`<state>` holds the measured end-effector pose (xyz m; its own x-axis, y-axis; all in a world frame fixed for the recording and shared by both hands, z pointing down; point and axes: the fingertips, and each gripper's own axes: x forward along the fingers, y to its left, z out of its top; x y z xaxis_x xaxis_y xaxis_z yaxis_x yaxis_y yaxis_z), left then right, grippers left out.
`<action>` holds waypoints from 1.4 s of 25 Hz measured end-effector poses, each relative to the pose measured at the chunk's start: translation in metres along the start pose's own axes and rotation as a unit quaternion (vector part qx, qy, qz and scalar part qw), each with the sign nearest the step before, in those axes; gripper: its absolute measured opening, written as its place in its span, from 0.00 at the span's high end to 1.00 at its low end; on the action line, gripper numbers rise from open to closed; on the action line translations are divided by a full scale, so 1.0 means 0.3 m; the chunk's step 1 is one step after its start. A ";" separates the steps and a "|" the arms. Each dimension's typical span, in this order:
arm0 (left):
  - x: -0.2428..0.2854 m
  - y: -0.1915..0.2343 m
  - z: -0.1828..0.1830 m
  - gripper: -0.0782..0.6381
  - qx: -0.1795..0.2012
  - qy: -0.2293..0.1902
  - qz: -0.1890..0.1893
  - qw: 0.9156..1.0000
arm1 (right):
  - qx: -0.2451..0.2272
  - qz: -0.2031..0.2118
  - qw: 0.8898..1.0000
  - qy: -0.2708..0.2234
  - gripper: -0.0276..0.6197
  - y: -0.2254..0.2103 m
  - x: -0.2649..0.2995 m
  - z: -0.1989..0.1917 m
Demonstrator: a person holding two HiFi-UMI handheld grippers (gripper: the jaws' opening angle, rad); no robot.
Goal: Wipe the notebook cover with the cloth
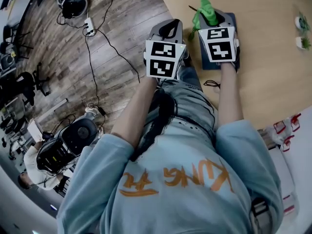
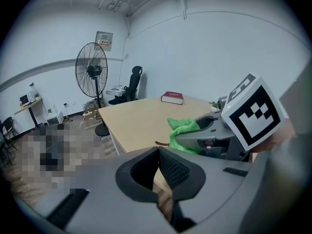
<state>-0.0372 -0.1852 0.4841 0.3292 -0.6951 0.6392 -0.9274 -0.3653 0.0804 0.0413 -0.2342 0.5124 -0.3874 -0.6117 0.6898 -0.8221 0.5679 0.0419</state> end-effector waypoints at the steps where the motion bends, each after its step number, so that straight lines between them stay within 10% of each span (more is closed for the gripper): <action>1: 0.000 0.000 -0.001 0.87 0.000 0.000 0.000 1.000 | 0.002 0.000 1.000 -0.001 0.75 0.000 -0.003 -0.002; 35: -0.060 -0.087 -0.078 0.87 -0.015 0.003 -0.034 0.999 | -0.016 0.002 1.000 0.009 0.75 0.069 -0.177 -0.172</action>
<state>-0.0230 -0.1489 0.4884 0.3910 -0.6650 0.6363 -0.9078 -0.3926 0.1476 0.0664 -0.1614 0.5139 -0.3821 -0.5994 0.7034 -0.8068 0.5876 0.0624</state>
